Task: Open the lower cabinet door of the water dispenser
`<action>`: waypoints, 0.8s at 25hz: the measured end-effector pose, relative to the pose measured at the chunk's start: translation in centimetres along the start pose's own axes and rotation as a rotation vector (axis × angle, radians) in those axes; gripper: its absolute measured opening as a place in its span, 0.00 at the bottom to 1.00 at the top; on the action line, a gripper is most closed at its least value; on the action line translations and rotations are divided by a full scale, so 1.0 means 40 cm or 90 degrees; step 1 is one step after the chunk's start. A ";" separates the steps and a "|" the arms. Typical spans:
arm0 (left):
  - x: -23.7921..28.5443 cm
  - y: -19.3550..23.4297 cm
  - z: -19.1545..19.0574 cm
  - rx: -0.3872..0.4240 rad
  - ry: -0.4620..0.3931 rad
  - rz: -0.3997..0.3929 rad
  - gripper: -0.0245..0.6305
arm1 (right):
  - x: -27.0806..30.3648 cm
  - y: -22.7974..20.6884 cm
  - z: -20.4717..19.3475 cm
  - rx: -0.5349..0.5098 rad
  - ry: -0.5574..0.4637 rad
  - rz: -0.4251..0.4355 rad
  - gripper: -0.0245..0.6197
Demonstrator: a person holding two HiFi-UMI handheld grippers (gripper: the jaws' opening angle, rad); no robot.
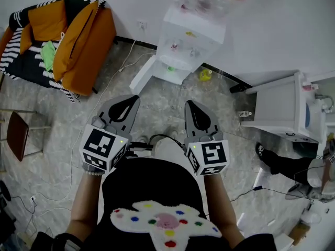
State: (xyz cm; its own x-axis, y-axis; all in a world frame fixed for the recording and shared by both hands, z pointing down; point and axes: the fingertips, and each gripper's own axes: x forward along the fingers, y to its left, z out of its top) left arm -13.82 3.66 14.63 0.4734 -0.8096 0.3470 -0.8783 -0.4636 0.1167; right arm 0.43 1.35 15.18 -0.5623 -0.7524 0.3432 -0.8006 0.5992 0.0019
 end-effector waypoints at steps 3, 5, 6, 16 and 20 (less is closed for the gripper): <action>0.000 0.001 0.001 0.001 -0.002 0.000 0.06 | -0.001 0.004 0.000 -0.002 0.001 0.001 0.04; 0.001 0.001 0.003 0.001 -0.004 0.000 0.06 | 0.000 0.004 0.003 -0.004 0.000 0.001 0.04; 0.002 0.000 0.005 0.002 -0.006 -0.001 0.06 | 0.000 0.004 0.004 -0.005 0.000 0.002 0.04; -0.004 -0.001 -0.002 -0.003 -0.007 -0.001 0.06 | -0.004 0.012 0.007 -0.010 -0.005 0.005 0.04; -0.002 0.000 -0.003 -0.006 -0.006 -0.002 0.06 | -0.003 0.010 0.007 -0.012 -0.002 0.001 0.04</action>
State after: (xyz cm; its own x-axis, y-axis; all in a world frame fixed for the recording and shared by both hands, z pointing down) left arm -13.88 3.78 14.72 0.4774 -0.8114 0.3372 -0.8771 -0.4630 0.1275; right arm 0.11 1.60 14.87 -0.5638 -0.7525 0.3404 -0.7959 0.6051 0.0196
